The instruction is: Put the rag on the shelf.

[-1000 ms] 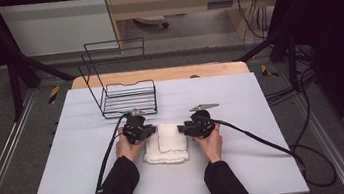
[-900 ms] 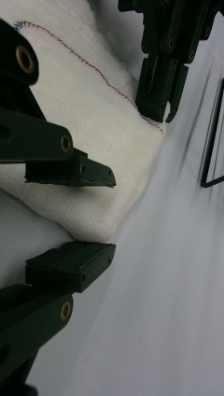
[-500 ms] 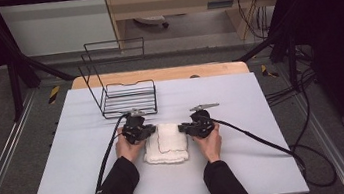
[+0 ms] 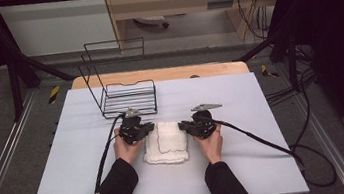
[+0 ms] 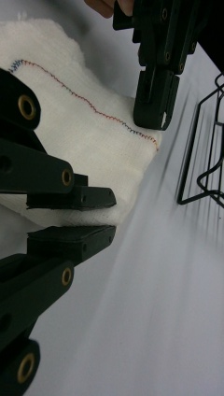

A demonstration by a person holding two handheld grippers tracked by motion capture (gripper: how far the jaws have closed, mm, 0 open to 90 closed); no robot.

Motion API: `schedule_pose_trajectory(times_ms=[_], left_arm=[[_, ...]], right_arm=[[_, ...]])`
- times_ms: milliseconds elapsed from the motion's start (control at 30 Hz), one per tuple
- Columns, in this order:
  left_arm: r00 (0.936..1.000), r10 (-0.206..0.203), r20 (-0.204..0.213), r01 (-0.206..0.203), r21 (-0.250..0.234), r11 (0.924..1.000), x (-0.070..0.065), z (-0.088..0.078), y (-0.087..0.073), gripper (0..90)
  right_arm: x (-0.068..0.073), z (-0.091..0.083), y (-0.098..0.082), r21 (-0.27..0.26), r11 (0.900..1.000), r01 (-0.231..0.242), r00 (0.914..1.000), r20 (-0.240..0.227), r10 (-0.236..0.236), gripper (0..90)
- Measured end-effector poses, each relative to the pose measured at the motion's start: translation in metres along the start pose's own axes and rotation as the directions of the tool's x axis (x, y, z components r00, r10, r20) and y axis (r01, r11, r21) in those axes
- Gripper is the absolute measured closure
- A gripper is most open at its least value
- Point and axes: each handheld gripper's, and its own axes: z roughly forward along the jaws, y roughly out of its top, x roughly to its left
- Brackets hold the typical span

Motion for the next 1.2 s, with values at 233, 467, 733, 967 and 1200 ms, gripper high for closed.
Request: schedule_pose_trajectory(times_ms=[233, 467, 733, 967, 1200], left_arm=[[0.9998, 0.019, 0.008, -0.018, -0.063, 0.9979, -0.005, -0.015, -0.001, 84.1], [0.9995, 0.029, 0.011, -0.028, -0.120, 0.9924, -0.010, -0.027, -0.004, 84.1], [0.9990, 0.043, 0.015, -0.040, -0.170, 0.9845, -0.015, -0.037, -0.006, 84.2], [0.9983, 0.057, 0.013, -0.053, -0.214, 0.9754, -0.020, -0.048, -0.006, 84.2], [0.9980, 0.062, 0.016, -0.055, -0.277, 0.9593, -0.025, -0.061, -0.004, 84.2]], right_arm=[[0.007, -0.011, 0.001, -0.057, 0.998, 0.031, 0.9995, -0.009, -0.032, 80.8], [0.013, -0.019, 0.000, -0.108, 0.993, 0.056, 0.9982, -0.014, -0.058, 80.8], [0.018, -0.029, 0.000, -0.155, 0.984, 0.087, 0.9957, -0.016, -0.091, 81.0], [0.025, -0.039, -0.001, -0.213, 0.973, 0.093, 0.9945, -0.027, -0.101, 81.1], [0.035, -0.053, 0.005, -0.268, 0.952, 0.148, 0.9878, -0.007, -0.156, 81.1]])
